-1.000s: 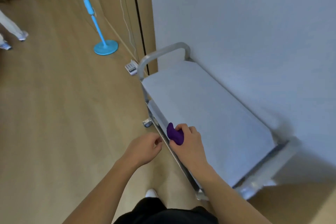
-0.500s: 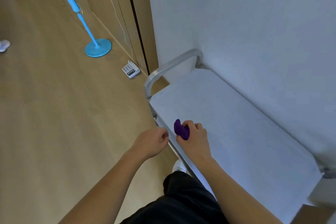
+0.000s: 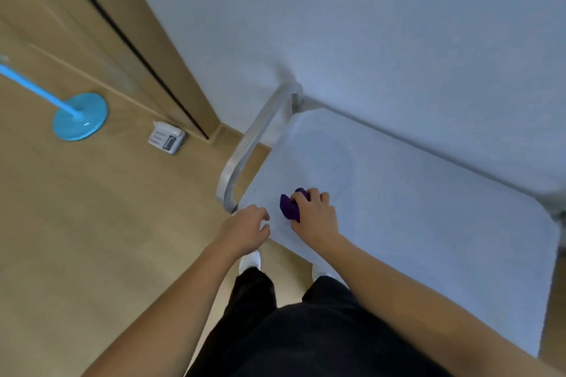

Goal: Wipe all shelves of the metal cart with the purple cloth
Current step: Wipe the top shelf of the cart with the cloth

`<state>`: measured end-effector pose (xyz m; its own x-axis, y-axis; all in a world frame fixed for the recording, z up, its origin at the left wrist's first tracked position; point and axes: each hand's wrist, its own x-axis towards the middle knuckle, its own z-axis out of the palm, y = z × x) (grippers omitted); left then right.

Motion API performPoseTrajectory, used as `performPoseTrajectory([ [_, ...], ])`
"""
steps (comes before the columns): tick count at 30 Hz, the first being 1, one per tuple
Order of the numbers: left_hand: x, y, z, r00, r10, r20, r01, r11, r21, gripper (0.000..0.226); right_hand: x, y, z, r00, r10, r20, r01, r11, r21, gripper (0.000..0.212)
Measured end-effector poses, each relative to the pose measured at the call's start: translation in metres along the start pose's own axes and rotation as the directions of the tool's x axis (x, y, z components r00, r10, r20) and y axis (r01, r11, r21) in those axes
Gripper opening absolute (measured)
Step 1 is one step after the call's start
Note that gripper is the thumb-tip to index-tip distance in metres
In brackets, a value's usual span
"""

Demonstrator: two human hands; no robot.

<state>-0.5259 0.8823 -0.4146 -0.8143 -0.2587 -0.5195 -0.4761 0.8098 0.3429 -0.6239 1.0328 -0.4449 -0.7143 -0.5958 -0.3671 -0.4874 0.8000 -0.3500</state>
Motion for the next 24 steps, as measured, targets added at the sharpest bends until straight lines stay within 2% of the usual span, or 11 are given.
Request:
performPoseTrajectory([
  [2, 0.019, -0.013, -0.001, 0.996, 0.063, 0.065, -0.068, 0.995, 0.073, 0.036, 0.004, -0.001, 0.014, 0.997, 0.072, 0.034, -0.071, 0.997, -0.025, 0.052],
  [5, 0.037, -0.03, -0.001, 0.973, 0.157, 0.167, -0.185, 0.968, 0.171, 0.038, 0.0, -0.001, 0.03, 0.988, 0.157, 0.004, -0.157, 0.988, 0.007, 0.05],
  [9, 0.042, -0.049, 0.0, 0.914, 0.307, 0.265, -0.377, 0.883, 0.279, 0.03, -0.005, -0.007, 0.043, 0.953, 0.298, -0.054, -0.291, 0.951, 0.104, 0.049],
  [12, 0.042, -0.059, -0.001, 0.875, 0.376, 0.304, -0.466, 0.824, 0.321, 0.028, -0.005, -0.035, 0.06, 0.913, 0.395, -0.104, -0.388, 0.918, 0.079, 0.05],
  [15, 0.04, -0.067, -0.002, 0.839, 0.43, 0.334, -0.532, 0.779, 0.333, 0.028, -0.007, -0.072, 0.083, 0.94, 0.327, -0.1, -0.327, 0.945, 0.009, 0.059],
  [18, 0.038, -0.072, -0.003, 0.811, 0.466, 0.354, -0.574, 0.749, 0.329, 0.031, -0.009, -0.072, 0.086, 0.956, 0.272, -0.114, -0.271, 0.962, 0.025, 0.072],
  [21, 0.036, -0.076, 0.001, 0.798, 0.476, 0.37, -0.595, 0.721, 0.354, 0.035, -0.015, -0.041, 0.074, 0.912, 0.386, -0.138, -0.387, 0.922, 0.02, 0.088],
  [24, 0.034, -0.082, 0.004, 0.788, 0.482, 0.384, -0.606, 0.716, 0.346, 0.046, -0.021, -0.027, 0.065, 0.848, 0.498, -0.181, -0.503, 0.864, 0.021, 0.082],
])
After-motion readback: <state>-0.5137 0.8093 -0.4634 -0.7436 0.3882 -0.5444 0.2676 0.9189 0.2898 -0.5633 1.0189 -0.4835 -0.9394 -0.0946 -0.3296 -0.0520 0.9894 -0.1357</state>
